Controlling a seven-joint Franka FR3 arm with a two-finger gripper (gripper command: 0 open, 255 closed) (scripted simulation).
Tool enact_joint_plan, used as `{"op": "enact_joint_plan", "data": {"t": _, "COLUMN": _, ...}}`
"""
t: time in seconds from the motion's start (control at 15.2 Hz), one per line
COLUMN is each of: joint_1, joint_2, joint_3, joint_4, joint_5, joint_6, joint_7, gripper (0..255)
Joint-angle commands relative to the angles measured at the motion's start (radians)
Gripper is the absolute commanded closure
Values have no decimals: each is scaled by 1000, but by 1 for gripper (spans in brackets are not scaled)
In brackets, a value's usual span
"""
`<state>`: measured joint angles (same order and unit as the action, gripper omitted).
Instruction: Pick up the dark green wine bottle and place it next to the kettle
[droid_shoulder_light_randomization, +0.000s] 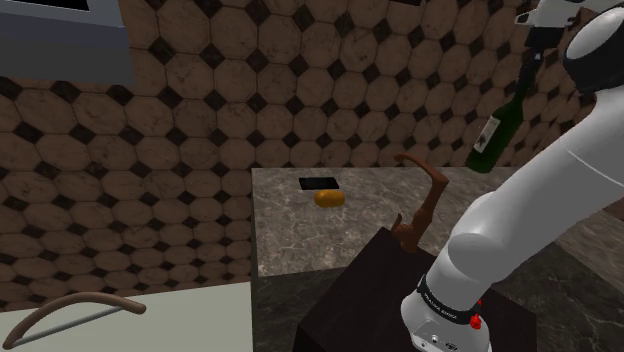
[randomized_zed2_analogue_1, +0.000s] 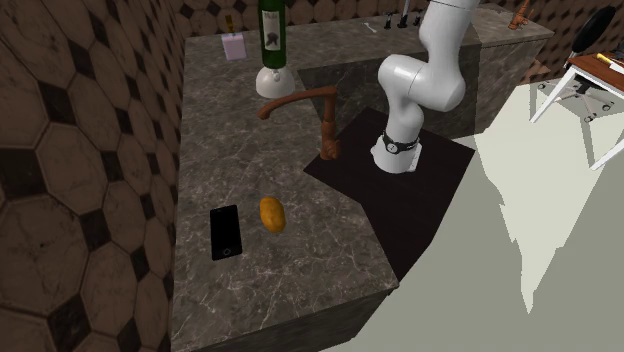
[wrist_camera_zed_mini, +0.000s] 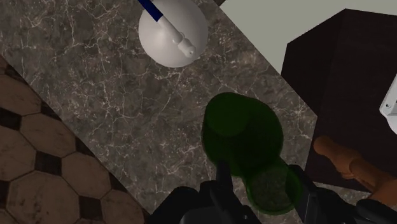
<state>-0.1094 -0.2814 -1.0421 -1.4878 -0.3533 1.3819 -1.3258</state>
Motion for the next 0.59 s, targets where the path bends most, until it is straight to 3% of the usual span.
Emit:
{"op": "enact_joint_plan", "data": {"t": 0.0, "joint_1": 30, "joint_2": 71, "joint_3": -125, "joint_4": 38, "joint_5": 54, "joint_6": 32, "joint_7": -88, "gripper": 255}}
{"op": "enact_joint_plan", "data": {"t": 0.13, "joint_1": 85, "joint_2": 198, "joint_3": -320, "joint_4": 76, "joint_5": 175, "joint_6": 69, "joint_7": -206, "gripper": 255}}
{"op": "enact_joint_plan", "data": {"t": 0.53, "joint_1": 32, "joint_2": 86, "joint_3": -191, "joint_4": -49, "joint_5": 69, "joint_6": 140, "joint_7": -121, "gripper": 255}}
